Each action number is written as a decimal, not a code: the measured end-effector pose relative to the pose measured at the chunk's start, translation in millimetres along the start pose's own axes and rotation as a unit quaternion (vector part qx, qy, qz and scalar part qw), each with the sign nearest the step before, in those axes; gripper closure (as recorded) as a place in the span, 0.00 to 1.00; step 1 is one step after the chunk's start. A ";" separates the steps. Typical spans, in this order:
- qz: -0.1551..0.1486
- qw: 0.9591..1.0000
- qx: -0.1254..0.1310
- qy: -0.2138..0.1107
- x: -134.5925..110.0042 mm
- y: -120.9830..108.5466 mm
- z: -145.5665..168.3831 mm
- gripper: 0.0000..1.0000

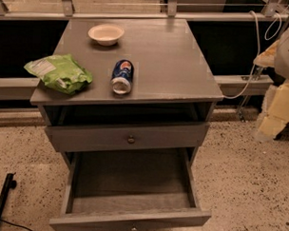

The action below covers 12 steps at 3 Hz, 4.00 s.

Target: Place pepsi can into middle drawer

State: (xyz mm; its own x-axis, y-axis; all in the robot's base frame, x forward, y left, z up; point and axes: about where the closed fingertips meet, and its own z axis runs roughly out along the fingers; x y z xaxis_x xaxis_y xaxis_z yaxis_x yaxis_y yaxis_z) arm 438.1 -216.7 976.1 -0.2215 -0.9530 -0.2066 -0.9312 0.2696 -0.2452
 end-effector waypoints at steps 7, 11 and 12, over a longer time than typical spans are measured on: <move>-0.432 0.899 0.070 -0.022 -185.9 -114.0 60.9 0.00; -0.605 0.796 0.023 -0.012 -242.1 -143.7 113.3 0.00; -0.637 0.770 -0.018 0.003 -253.1 -153.6 164.9 0.00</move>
Offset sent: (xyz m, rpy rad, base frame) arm 0.0484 0.0817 0.0109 0.0963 -0.0280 0.2685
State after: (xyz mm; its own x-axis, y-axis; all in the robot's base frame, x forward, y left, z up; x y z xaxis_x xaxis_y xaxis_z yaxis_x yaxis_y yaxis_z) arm 685.0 5.9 909.9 0.8781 -0.4414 0.1847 -0.4012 -0.8896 -0.2186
